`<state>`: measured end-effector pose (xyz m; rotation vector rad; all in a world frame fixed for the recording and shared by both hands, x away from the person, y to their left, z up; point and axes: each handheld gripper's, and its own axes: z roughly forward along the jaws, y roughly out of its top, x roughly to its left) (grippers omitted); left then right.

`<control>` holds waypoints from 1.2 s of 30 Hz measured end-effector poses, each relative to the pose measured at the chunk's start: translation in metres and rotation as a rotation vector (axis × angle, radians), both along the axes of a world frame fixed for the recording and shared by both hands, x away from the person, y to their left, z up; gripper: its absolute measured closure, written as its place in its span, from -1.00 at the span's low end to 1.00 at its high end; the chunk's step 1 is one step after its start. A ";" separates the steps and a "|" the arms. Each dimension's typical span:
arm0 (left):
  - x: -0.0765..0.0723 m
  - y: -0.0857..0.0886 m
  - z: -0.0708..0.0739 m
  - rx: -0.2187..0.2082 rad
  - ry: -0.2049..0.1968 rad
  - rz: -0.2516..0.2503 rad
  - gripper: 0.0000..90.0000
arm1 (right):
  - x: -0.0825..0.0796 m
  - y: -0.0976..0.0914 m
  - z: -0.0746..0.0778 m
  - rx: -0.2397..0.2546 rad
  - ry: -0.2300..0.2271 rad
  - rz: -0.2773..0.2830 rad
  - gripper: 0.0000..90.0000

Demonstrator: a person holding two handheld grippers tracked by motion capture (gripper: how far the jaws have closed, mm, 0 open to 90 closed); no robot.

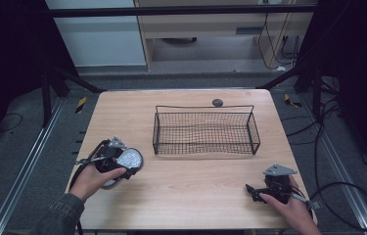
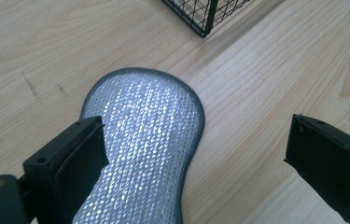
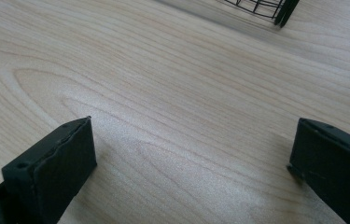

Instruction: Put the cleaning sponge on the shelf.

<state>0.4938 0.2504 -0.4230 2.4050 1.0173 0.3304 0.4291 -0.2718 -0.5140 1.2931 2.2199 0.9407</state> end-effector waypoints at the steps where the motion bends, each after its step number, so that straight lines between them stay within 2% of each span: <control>1: 0.000 0.000 0.001 0.017 0.005 -0.005 -0.89 | 0.000 0.000 0.000 0.000 0.000 0.000 -0.99; 3: 0.000 0.000 0.001 0.063 0.017 -0.021 -0.90 | 0.000 0.000 0.000 0.000 0.000 -0.002 -0.99; 6: 0.002 -0.002 0.001 0.101 0.017 -0.026 -0.90 | 0.000 0.001 0.000 0.000 -0.001 -0.006 -0.99; 8: 0.003 -0.001 0.002 0.099 0.002 -0.031 -0.90 | 0.000 0.001 0.000 0.000 -0.001 -0.006 -0.99; 11: 0.005 0.000 0.002 0.100 0.011 -0.031 -0.90 | 0.000 0.001 0.000 0.001 -0.001 -0.007 -0.99; 16: 0.006 0.001 -0.003 0.139 0.028 -0.050 -0.88 | 0.000 0.001 0.000 0.000 -0.002 -0.006 -0.99; 23: 0.007 0.004 -0.008 0.153 0.061 -0.064 -0.89 | 0.000 0.001 0.000 0.001 -0.001 -0.007 -0.99; 27: 0.009 0.005 -0.007 0.164 0.067 -0.063 -0.89 | 0.000 0.001 0.000 0.000 -0.002 -0.006 -0.99; 30: 0.011 0.006 -0.009 0.215 0.074 -0.068 -0.91 | 0.000 0.001 0.000 0.000 -0.001 -0.007 -0.99; 32: 0.012 0.007 -0.010 0.233 0.081 -0.067 -0.91 | 0.000 0.001 0.000 0.000 -0.001 -0.006 -0.99; 33: 0.013 0.007 -0.010 0.238 0.072 -0.064 -0.91 | 0.000 0.001 0.000 0.000 -0.001 -0.006 -0.99; 36: 0.015 0.011 -0.014 0.224 0.091 -0.068 -0.92 | 0.000 0.001 0.000 0.000 -0.001 -0.007 -0.99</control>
